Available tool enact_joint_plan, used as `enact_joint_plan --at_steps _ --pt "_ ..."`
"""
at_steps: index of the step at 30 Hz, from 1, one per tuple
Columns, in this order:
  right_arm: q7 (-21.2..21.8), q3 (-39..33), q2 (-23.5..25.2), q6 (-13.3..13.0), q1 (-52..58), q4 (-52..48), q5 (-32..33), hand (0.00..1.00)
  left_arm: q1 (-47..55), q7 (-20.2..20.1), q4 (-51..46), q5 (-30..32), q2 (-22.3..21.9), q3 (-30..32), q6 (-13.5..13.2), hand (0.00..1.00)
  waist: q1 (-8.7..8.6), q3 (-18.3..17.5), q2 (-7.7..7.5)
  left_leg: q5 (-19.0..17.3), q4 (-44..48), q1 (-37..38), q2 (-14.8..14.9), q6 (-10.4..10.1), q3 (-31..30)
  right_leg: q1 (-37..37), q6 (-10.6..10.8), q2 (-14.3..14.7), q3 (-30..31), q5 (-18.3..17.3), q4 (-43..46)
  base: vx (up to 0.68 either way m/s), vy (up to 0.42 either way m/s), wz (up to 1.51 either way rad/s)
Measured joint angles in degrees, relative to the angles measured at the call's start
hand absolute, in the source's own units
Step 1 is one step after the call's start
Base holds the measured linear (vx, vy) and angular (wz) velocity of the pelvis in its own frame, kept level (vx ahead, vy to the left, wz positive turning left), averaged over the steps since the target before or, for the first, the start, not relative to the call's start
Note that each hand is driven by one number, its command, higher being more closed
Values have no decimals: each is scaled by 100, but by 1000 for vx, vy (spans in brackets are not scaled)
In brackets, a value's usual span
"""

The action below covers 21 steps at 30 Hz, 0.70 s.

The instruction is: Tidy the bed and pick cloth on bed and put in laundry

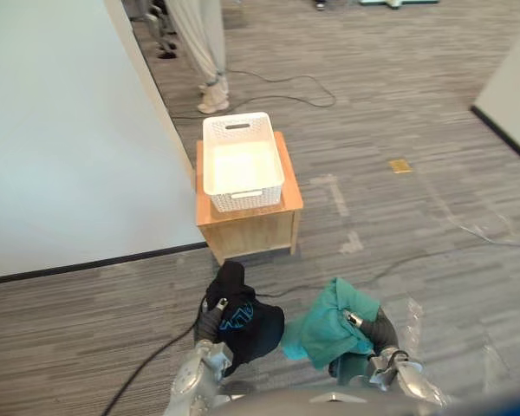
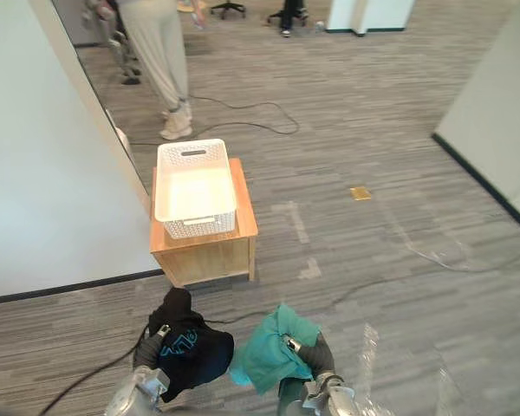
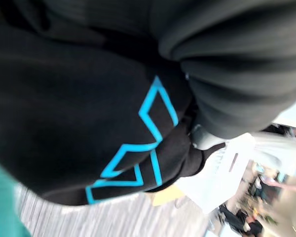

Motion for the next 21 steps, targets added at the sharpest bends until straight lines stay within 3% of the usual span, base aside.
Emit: enact_joint_plan --at_steps 2,4,5,6,7,9,10,13,14,15,16,17,19,21 --pt "-129 59 -11 -2 -161 14 7 100 115 -176 4 78 -112 31 -28 100 -8 0 78 383 860 -222 154 33 87 86 -207 0 -253 -619 526 459 -420 40" --pt "-192 63 9 -10 -251 13 5 100 149 -336 3 76 -122 26 -47 100 -11 13 60 858 1745 -587 280 -59 131 402 -292 74 -425 -774 438 361 -349 31" --pt "-266 63 -9 -27 -311 14 -4 100 143 -529 -8 78 -135 51 -100 100 24 23 125 1726 2763 -1060 414 -132 140 771 -400 285 -487 -867 140 288 -283 8" --pt "-281 67 -28 -39 -322 14 -8 100 156 -594 -10 79 -148 65 -120 100 59 47 126 2262 3147 -1260 479 -188 139 955 -402 421 -473 -868 -75 290 -260 -15" --pt "-311 77 -25 -64 -328 11 -12 100 154 -692 -17 109 -160 82 -133 100 120 50 142 2374 3743 -1556 492 -252 153 1239 -469 547 -421 -836 -405 247 -138 -29" --pt "-384 34 -29 -71 -353 9 -10 100 82 -873 -46 333 -184 1 -171 100 133 87 61 1580 4587 -2297 244 -147 536 1697 -632 648 -285 -742 -996 307 -130 -39" --pt "-383 9 -30 -72 -335 8 -11 100 77 -897 -79 408 -200 -41 -171 100 135 91 51 1449 4472 -2402 161 -150 656 1799 -671 659 -253 -718 -1123 301 -90 -58" --pt "-366 -29 -46 -73 -324 -7 -19 100 10 -908 -308 513 -273 -328 -175 100 155 106 9 1058 2443 -2416 -448 -125 882 2027 -889 715 300 -645 -1387 341 10 -99" --pt "-345 -29 -45 -72 -356 -8 -27 100 -84 -872 -294 509 -313 -448 -171 100 152 126 -12 1078 1403 -2338 -721 -102 733 2042 -817 700 572 -606 -1353 440 147 -141" --pt "-344 -31 -6 -73 -373 9 -121 100 -144 -793 -290 508 -369 -496 -165 100 173 147 -35 1404 293 -2163 -900 -135 553 2067 -720 709 896 -698 -1272 360 133 -148" --pt "-342 -24 -6 -76 -357 3 -170 100 -165 -762 -287 508 -398 -525 -159 100 168 143 18 1756 -175 -2056 -889 -140 502 2096 -657 778 1040 -768 -1218 417 207 -154" --pt "-363 6 33 -57 -342 87 -259 100 -201 -731 -207 509 -418 -622 -136 100 174 133 -31 2151 -224 -1865 -888 119 688 2116 -541 804 1328 -907 -1093 263 133 -103" --pt "-376 117 101 -90 -336 45 -308 100 -396 -675 -178 463 -315 -735 -113 100 95 73 -138 1921 -209 -1796 -857 231 1060 2034 -432 690 1285 -903 -961 344 153 -104" --pt "-389 315 99 -90 -491 61 -371 100 -561 -554 -180 453 -321 -756 -61 100 149 140 -236 1774 -323 -1563 -786 332 1623 1735 -238 591 1053 -902 -531 239 105 -135"
